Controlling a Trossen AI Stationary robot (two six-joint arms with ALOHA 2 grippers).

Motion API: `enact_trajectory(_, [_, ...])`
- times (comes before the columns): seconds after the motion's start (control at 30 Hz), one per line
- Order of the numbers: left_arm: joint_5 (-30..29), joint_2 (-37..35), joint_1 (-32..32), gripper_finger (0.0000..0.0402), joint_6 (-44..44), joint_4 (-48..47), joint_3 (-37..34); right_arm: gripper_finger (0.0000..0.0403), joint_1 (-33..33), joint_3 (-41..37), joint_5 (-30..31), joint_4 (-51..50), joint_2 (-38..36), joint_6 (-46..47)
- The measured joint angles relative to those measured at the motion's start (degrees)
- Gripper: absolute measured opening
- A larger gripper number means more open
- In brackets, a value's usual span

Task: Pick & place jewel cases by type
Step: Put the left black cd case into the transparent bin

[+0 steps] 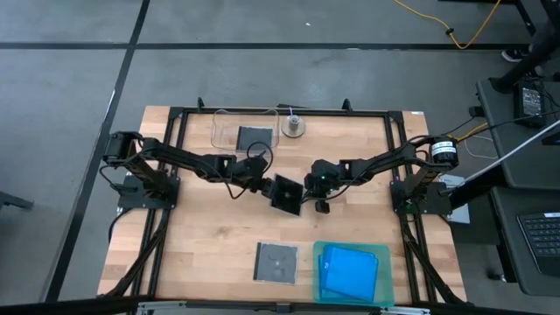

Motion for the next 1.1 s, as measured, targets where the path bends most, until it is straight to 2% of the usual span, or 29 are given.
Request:
enact_trajectory(0.17, [0.7,0.0,0.1,0.0065,0.0,1.4,0.0,0.0005,0.0,0.0,0.0,0.0,0.0,0.3])
enact_trajectory(0.33, [0.9,-0.1,0.1,0.0038,0.0,2.7,0.0,0.0005,0.0,0.0,-0.2,0.0,0.0,0.2])
enact_trajectory(0.77, [0.7,-0.1,0.1,0.0034,-0.7,0.3,-0.1,0.0005,0.0,0.0,-0.2,-0.2,-0.1,1.6])
enact_trajectory(1.1, [1.9,0.0,0.0,0.0071,-1.1,0.6,-0.2,0.0005,0.0,0.0,-0.1,0.1,-0.1,1.5])
